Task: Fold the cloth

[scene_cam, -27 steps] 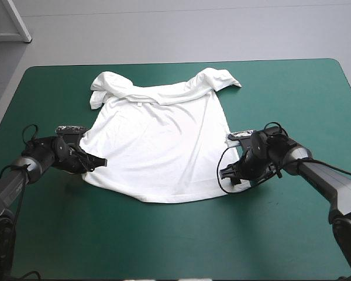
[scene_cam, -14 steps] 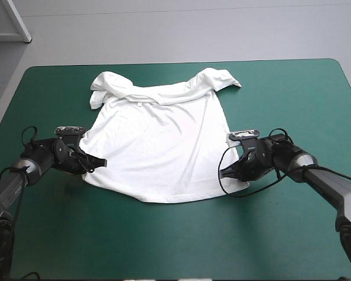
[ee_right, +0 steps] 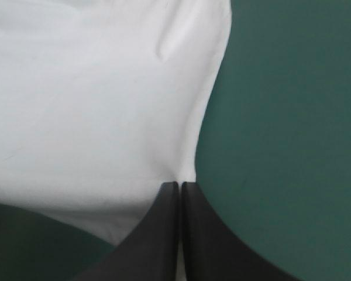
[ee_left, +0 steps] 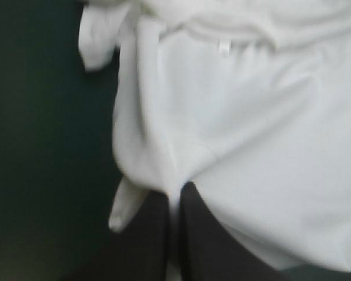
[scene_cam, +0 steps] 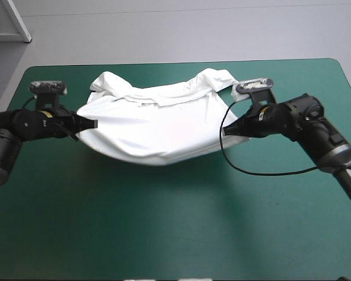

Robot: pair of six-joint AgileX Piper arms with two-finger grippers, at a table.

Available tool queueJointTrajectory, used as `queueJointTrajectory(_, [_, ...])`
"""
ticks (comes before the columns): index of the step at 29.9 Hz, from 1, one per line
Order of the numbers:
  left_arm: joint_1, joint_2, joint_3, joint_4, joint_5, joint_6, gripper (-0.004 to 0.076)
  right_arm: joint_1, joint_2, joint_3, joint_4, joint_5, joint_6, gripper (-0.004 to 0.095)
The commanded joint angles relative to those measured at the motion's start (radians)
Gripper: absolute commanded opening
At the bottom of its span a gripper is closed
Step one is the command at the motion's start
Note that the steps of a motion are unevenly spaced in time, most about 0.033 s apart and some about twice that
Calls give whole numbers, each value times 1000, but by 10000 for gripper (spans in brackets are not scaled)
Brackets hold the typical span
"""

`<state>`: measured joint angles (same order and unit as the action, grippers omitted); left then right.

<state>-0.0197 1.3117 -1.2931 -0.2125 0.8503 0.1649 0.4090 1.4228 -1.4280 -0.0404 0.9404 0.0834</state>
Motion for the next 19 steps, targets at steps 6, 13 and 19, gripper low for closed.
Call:
queueJointTrajectory(6, [-5, -66, -551, 61, 87, -6, -10, 2, -64, -499, -159, 86, -9, -16])
queueJointTrajectory(13, [-5, -60, -910, 119, 101, 4, -10, 2, -64, -828, -219, 81, -46, -16])
queueJointTrajectory(19, [-5, -60, -1088, 114, 78, 17, -10, 2, -64, -1068, -274, 69, -46, -16])
